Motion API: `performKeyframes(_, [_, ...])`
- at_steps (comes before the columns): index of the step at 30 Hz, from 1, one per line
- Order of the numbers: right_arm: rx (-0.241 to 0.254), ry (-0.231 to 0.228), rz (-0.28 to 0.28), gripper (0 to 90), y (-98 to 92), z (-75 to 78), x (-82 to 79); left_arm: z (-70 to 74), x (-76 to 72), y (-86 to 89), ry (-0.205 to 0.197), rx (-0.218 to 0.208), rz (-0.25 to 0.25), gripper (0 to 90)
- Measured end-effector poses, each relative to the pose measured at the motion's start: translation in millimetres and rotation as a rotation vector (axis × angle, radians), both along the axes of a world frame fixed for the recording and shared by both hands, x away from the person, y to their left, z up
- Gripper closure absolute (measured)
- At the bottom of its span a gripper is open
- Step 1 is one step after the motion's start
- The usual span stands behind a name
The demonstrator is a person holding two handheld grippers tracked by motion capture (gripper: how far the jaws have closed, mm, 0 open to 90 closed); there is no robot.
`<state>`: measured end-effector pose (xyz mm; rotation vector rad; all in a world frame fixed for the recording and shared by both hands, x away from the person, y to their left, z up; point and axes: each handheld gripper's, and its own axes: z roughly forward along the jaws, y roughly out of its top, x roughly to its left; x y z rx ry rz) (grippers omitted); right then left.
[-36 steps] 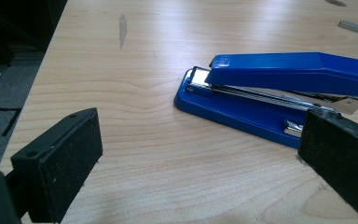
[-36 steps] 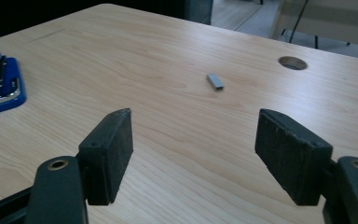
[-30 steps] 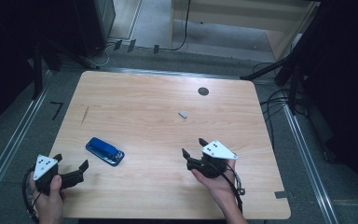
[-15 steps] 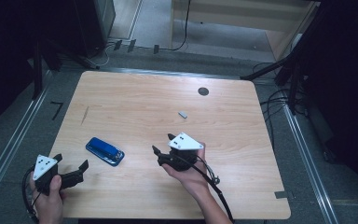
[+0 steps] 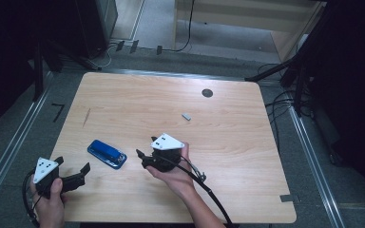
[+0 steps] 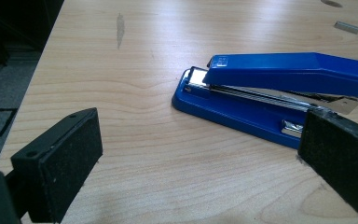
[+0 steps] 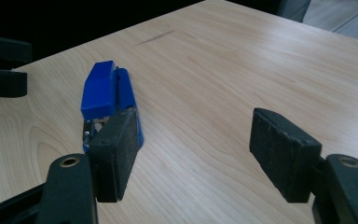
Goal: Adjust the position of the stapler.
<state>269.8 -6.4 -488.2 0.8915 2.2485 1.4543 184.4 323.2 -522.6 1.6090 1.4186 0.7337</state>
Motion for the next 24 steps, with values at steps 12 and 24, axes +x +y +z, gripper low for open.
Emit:
performKeyframes(12, [0.01, 0.025, 0.04, 34.5, 29.6, -11.5, 0.9, -0.2, -0.1, -0.6, -0.005, 0.003, 0.0, 0.0])
performKeyframes(24, [-0.005, 0.048, 0.117, 35.0, 56.2, -24.0, -3.1, 0.0, -0.1, -0.3, -0.003, 0.003, 0.0, 0.0])
